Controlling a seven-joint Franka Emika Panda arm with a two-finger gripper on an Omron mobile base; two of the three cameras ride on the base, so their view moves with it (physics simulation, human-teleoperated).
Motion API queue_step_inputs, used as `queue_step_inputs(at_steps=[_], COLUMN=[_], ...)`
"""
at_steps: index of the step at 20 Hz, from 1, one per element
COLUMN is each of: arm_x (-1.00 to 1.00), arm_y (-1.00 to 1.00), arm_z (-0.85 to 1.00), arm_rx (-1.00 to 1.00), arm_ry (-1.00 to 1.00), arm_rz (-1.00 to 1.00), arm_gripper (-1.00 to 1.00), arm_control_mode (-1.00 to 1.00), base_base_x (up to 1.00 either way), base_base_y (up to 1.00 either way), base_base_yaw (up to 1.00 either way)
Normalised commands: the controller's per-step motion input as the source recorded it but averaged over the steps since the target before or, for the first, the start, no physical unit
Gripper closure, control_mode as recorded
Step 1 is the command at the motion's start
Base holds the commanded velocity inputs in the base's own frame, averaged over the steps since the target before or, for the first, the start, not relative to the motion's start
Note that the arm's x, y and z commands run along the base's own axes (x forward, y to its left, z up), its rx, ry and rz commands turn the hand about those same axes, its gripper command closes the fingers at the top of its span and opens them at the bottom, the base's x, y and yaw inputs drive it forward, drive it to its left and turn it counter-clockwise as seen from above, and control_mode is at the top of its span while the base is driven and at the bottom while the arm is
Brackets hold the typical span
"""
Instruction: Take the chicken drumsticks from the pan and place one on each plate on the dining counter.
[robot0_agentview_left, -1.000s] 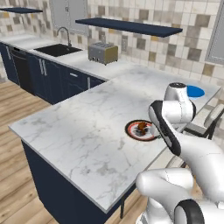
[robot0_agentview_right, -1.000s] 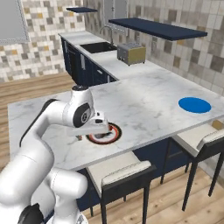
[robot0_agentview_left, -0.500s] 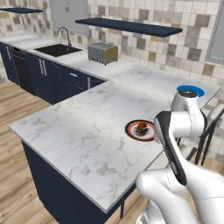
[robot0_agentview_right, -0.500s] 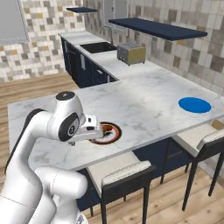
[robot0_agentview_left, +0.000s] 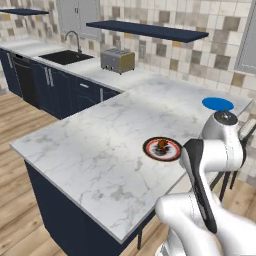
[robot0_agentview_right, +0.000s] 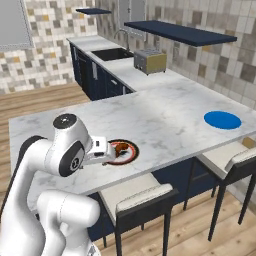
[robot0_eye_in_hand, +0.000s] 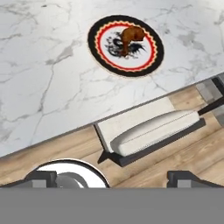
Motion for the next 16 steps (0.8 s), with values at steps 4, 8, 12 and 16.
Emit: queue_step_inputs(at_steps=[4, 8, 12, 16], arm_x=[-0.46, -0.48, -0.66, -0.62], arm_y=[0.0, 0.0, 0.0, 0.04], arm_z=[0.0, 0.0, 0.0, -0.01], arm_rx=[0.0, 0.0, 0.0, 0.0], arm_ry=[-0.22, -0.18, -0.16, -0.14], arm_rz=[0.01, 0.01, 0.07, 0.24], arm_gripper=[-1.0, -1.0, -1.0, -1.0], arm_control_mode=[-1.0, -1.0, -1.0, -1.0], base_base_x=[0.0, 0.0, 0.0, 0.0], base_base_y=[0.0, 0.0, 0.0, 0.0], base_base_yaw=[0.0, 0.0, 0.0, 0.0])
